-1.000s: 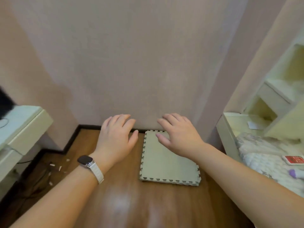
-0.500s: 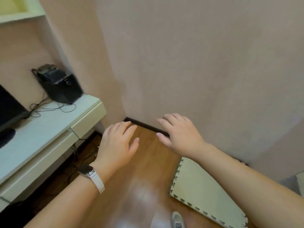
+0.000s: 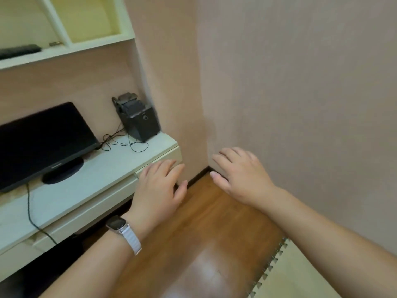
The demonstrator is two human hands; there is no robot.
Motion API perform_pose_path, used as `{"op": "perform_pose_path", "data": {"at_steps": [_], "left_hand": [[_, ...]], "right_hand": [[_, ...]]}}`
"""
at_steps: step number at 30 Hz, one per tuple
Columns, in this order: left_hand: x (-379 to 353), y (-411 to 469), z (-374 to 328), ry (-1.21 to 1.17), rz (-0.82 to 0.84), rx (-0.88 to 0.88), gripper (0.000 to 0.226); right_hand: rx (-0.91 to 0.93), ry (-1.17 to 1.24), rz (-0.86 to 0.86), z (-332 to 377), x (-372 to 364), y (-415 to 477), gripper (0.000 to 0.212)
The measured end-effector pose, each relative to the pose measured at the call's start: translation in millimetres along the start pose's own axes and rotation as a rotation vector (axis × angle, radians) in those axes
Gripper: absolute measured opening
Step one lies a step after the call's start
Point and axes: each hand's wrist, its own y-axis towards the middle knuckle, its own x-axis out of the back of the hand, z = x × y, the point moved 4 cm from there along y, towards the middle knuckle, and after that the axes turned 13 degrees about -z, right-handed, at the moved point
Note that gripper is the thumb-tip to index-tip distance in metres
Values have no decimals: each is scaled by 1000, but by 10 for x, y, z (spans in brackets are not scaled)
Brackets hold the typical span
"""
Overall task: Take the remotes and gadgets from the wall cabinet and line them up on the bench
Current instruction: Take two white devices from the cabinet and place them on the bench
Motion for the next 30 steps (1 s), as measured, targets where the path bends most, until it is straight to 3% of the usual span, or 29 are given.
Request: {"op": "perform_pose_path", "data": {"at_steps": [12,20,26,30], "left_hand": [[-395,839,1540,8,-96,81,43],[-476,1726,2684,-30,-226,36,44],[-396,2266,3111,-50,-381,-13,40],[-355,2608,3307,-42,-396,0,40]], "right_hand": [[135,10,14,561,-994,1491,51],[170,-97,-48,927,-1402,2732,50],[155,-98,-141,967,-1499,3444,50],[155,-67,-204,958,-1507,3900,51]]}}
